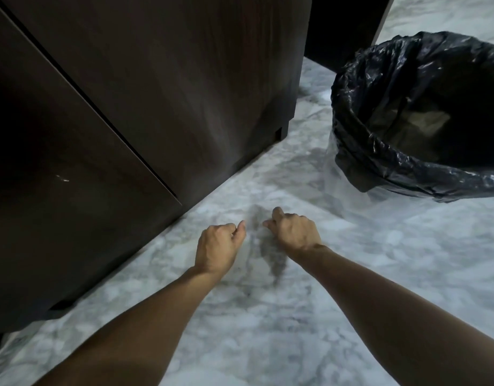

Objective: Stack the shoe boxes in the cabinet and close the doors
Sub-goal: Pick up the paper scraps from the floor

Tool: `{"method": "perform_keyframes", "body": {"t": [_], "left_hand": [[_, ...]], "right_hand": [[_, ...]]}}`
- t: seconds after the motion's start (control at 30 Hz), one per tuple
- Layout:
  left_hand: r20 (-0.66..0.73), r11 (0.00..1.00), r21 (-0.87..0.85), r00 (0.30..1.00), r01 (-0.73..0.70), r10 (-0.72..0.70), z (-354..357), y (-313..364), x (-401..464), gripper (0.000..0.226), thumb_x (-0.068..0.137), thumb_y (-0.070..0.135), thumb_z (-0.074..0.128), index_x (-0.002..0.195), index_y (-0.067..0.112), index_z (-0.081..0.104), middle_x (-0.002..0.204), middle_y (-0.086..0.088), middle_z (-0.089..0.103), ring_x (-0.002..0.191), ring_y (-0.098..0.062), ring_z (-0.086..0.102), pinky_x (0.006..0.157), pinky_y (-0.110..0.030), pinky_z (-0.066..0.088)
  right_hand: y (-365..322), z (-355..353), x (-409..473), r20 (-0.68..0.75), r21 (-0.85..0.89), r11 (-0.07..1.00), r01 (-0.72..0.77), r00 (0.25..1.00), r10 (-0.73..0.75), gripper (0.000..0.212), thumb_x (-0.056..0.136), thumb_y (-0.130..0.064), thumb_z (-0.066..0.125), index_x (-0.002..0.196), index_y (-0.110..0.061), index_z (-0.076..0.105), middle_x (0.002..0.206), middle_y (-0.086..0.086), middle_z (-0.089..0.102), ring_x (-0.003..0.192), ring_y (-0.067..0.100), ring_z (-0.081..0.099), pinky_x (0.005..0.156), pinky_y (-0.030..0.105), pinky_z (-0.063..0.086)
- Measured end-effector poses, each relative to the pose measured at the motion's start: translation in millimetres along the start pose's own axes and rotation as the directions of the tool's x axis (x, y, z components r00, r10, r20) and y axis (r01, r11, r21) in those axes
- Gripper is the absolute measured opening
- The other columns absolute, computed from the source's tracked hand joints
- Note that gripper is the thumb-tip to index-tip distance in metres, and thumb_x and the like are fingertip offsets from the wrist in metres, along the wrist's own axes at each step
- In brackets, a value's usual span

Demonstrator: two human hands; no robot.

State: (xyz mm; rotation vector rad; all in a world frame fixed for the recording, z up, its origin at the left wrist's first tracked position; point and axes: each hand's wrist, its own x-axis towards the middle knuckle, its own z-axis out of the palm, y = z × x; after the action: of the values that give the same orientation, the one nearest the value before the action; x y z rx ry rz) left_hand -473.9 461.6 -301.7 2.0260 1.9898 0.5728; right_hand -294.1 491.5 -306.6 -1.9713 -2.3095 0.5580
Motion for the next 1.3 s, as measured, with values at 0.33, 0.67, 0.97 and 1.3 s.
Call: {"method": "perform_keyframes", "body": {"t": [0.33,0.67,0.97,1.3], "left_hand": [[-0.019,0.994,0.070,0.996,-0.083,0.084,20.7,-8.6,-3.7,0.052,0.088,0.045,0.046,0.050,0.010,0.047,0.046,-0.006,0.053,0.041,-0.034,0.049,0.043,-0.031,0.037],[-0.136,0.931,0.178,0.929,-0.318,0.343,38.5,-14.3,-30.7,0.034,0.093,0.032,0.053,0.065,0.012,0.055,0.063,-0.002,0.051,0.053,-0.019,0.052,0.036,-0.027,0.037],[-0.074,0.842,0.265,0.861,-0.470,0.503,32.1,-10.1,-1.4,0.020,0.077,0.019,0.077,0.065,0.012,0.063,0.045,-0.004,0.046,0.030,-0.024,0.046,0.029,-0.020,0.035],[-0.286,0.931,-0.070,0.901,-0.359,0.326,-19.8,19.9,27.9,0.049,0.090,0.027,0.053,0.047,0.008,0.036,0.041,-0.011,0.032,0.038,-0.035,0.030,0.040,-0.026,0.023]], "right_hand": [[41.2,-3.0,-12.1,-0.021,-0.143,0.888,0.437,0.895,-0.445,0.033,0.096,-0.038,0.034,0.102,-0.012,0.053,0.090,0.009,0.063,0.076,0.035,0.064,0.055,0.036,0.046],[74.0,19.1,-65.0,-0.302,-0.195,0.894,0.403,0.842,-0.446,0.028,0.097,-0.036,0.042,0.083,-0.015,0.053,0.074,0.005,0.058,0.061,0.027,0.056,0.038,0.030,0.036],[68.3,12.6,-39.0,-0.345,-0.196,0.886,0.421,0.816,-0.464,0.030,0.091,-0.029,0.051,0.072,-0.007,0.055,0.050,0.011,0.055,0.036,0.031,0.052,0.032,0.029,0.035],[34.1,-76.4,-34.3,-0.355,0.453,0.886,0.101,0.932,0.076,0.049,0.095,-0.031,0.058,0.053,-0.026,0.033,0.042,-0.004,0.033,0.041,0.020,0.033,0.046,0.030,0.026]]}}
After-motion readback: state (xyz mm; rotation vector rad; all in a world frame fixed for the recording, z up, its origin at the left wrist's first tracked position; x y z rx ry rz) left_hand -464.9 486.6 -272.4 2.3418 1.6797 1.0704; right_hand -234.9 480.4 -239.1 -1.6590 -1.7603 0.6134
